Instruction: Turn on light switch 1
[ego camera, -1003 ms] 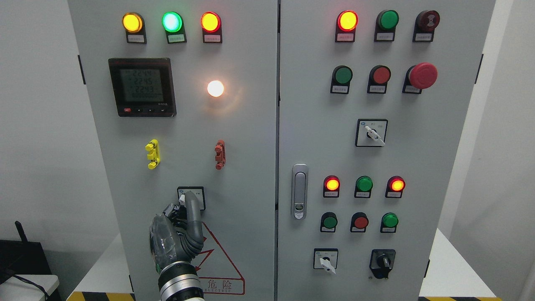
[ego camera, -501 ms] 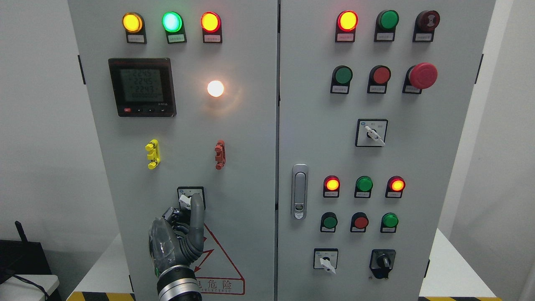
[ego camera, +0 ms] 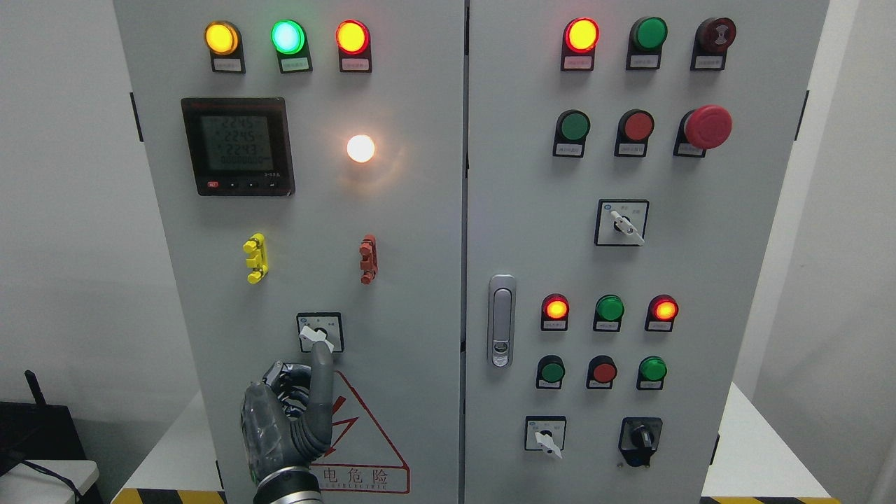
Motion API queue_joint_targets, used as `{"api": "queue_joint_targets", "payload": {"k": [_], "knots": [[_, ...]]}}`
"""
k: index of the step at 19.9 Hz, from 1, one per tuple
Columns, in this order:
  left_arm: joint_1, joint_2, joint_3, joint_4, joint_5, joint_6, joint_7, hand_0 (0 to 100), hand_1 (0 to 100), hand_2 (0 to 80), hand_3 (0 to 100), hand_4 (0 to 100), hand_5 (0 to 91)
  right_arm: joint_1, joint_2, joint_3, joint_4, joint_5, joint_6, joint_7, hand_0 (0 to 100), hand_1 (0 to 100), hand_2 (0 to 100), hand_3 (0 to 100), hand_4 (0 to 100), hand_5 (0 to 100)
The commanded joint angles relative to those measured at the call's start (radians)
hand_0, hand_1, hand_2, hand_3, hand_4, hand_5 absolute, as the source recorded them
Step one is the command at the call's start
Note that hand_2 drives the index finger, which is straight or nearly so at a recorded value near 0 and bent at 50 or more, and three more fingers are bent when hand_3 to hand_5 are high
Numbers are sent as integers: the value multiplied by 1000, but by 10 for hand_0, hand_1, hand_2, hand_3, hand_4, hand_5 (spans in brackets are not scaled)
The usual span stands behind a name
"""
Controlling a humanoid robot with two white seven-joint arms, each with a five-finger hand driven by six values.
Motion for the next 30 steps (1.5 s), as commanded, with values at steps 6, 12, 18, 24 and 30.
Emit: {"api": "queue_joint_targets", "payload": {"k": [6,12,18,24,30], "knots": [[321,16,368,118,30,-592,-346,15,122,467,794,806,529,0,0,0,-1,-18,0,2,120,389,0,0,0,0],[465,51,576,334,92,-847,-414,0,75,260,636,691,380,0,0,0,1,-17,0,0,120,389,0,0,0,0],[555,66,820,619,148,-869,-416,115,0,99,410,479,180,0,0,0,1,-17,0,0,120,389,0,0,0,0],[645,99,899,931,140,-869,-404,253,20,0,232,371,114,0,0,0,1,-17,0,0,120,389,0,0,0,0],[668,140,879,1322,132,-858,-497,316,12,0,141,308,63,0,0,0,1,-18,0,0,120,389,0,0,0,0]]}}
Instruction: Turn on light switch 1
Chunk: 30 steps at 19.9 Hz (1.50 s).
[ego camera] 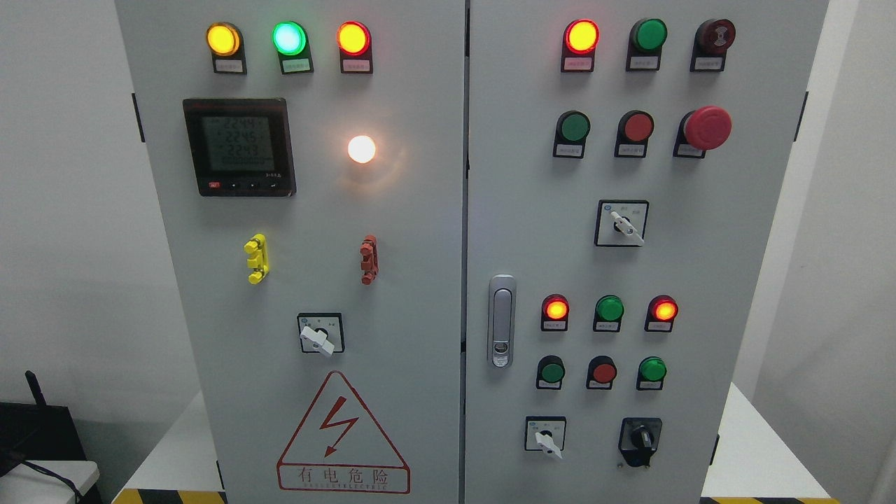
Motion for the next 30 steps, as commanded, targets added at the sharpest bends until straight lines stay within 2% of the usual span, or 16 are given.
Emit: {"api": "queue_joint_targets", "payload": {"k": [1,5,9,13,16,18,23,30], "knots": [[48,60,119,599,-10,15,-74,319,23,0,108,279,31,0,0,0,-1,-18,0,1,120,389,0,0,0,0],[37,93,-58,768,-10,75,-177,317,57,0,37,169,0,0,0,0,-1,-18,0,-1,120,389,0,0,0,0],[0,80,-265,849,-14,124,-174,328,57,0,0,95,0,0,0,0,1,-17,0,-1,120,389,0,0,0,0],[-87,73,-316,969,-16,194,-185,344,55,0,0,43,0,0,0,0,1,-18,0,-1,120,389,0,0,0,0],[-130,48,-414,1047,-16,271,-185,352,46,0,0,12,0,0,0,0,1,-17,0,1,120,389,0,0,0,0],[-138,38,-442,1061,-14,289,-186,360,35,0,0,0,0,0,0,0,-1,-17,0,-1,120,389,0,0,0,0],[-165,7,-438,1059,-4,377,-200,364,15,0,0,0,0,0,0,0,1,-17,0,1,120,389,0,0,0,0],[-193,-7,-430,1049,1,386,-195,360,2,0,0,0,0,0,0,0,1,-18,0,1,120,389,0,0,0,0]]}}
